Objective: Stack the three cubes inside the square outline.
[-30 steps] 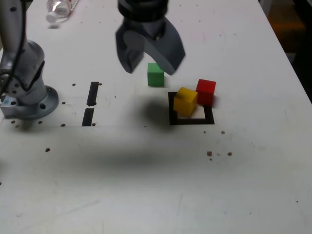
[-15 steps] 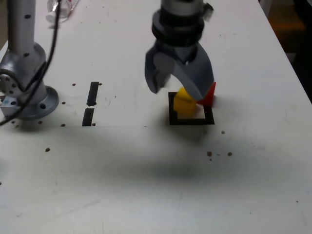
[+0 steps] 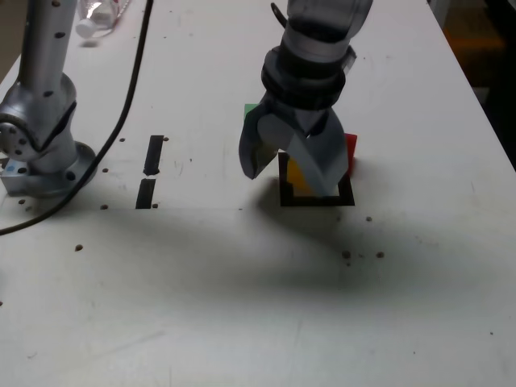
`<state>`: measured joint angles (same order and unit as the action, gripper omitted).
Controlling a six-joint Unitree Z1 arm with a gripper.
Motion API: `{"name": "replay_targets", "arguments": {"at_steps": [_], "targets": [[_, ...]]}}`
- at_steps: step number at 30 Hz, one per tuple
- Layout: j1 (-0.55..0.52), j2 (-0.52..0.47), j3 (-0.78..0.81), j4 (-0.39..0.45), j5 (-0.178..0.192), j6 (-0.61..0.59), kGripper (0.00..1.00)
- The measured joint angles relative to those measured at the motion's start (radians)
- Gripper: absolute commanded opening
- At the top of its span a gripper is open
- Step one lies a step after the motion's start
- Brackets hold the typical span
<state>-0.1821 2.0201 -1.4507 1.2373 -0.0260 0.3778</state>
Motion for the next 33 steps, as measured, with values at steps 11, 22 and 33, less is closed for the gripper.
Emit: {"name": "replay_targets", "arguments": {"at_steps": [11, 22, 33], "targets": [[0.0, 0.058, -0.016, 0.013, -0.02, 0.012, 0.89], [0.0, 0.1, -0.07, 0.049, -0.026, 0.02, 0.58], [0.0, 0.111, -0.107, 0.079, -0.012, 0.02, 0.22]]}}
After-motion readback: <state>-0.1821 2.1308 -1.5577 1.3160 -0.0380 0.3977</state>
